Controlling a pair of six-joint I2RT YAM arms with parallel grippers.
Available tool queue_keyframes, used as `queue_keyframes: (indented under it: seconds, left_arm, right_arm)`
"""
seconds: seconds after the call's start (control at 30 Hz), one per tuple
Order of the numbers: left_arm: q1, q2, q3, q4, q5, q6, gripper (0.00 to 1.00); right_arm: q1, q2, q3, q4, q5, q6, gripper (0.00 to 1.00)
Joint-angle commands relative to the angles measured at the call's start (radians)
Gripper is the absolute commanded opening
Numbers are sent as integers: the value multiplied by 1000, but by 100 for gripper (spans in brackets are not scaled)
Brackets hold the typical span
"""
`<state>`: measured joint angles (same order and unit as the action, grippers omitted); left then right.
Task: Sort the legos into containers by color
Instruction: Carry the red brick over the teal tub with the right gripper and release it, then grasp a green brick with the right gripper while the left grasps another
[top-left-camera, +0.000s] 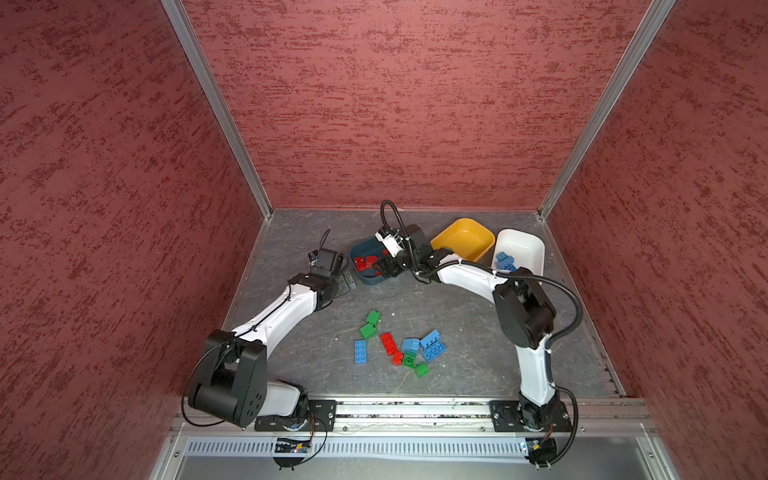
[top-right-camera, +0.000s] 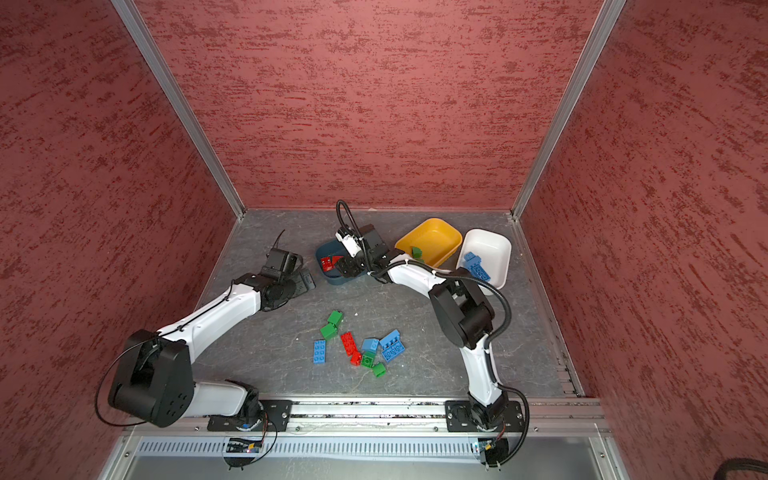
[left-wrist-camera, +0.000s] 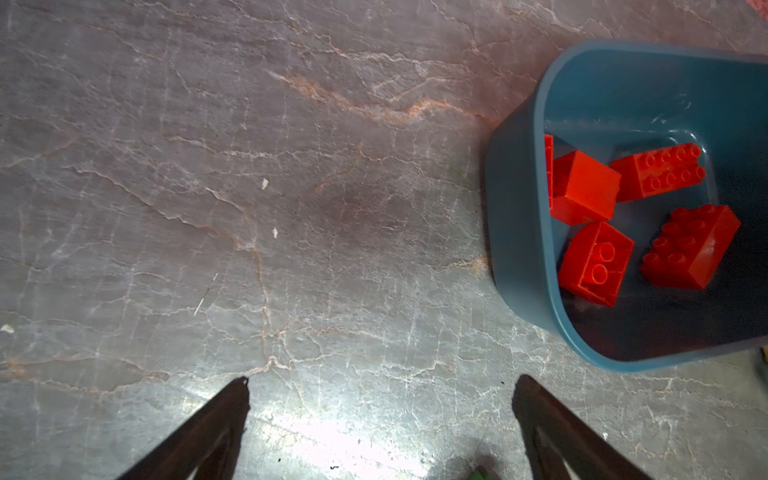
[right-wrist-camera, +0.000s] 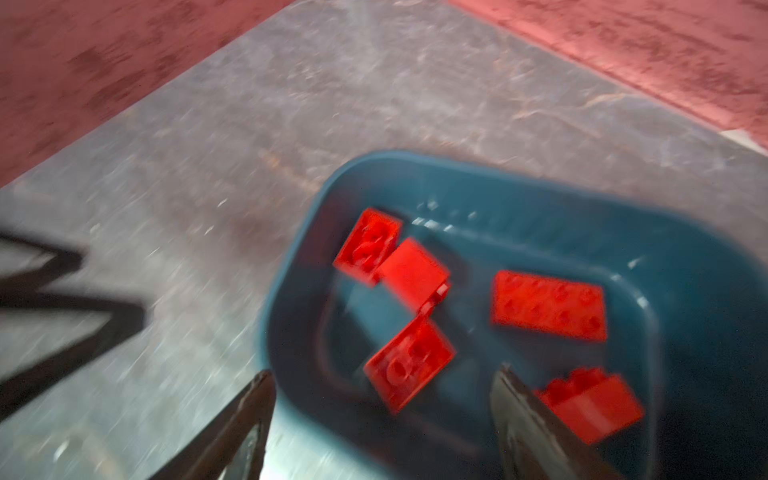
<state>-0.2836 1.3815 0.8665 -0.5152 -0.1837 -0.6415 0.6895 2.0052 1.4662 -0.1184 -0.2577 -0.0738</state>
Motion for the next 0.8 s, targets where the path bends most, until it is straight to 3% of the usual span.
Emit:
queue_keyframes:
  seconds: [0.0, 0.1, 0.23, 0.43, 0.67, 0.77]
  left_arm:
    - [19, -16, -26, 24, 6, -36, 99]
    - [36, -19, -47, 50, 30, -58, 99]
    - [40, -11, -49, 60, 46, -64, 99]
    - [40, -7, -57, 55, 45, -66, 99]
    - [40, -13, -72, 60, 43, -77, 100]
    - [40, -15, -73, 55, 39, -73, 99]
  right_arm:
    - [53, -111, -124, 18, -101, -130, 82]
    - [91, -154, -249, 89, -115, -160, 82]
    - [133, -131, -287, 84, -127, -183, 81]
    - [182, -71, -279, 136, -37, -136, 81]
    - [193, -22, -271, 108, 30, -192, 75]
    - [196, -24, -284, 105, 113, -208, 71]
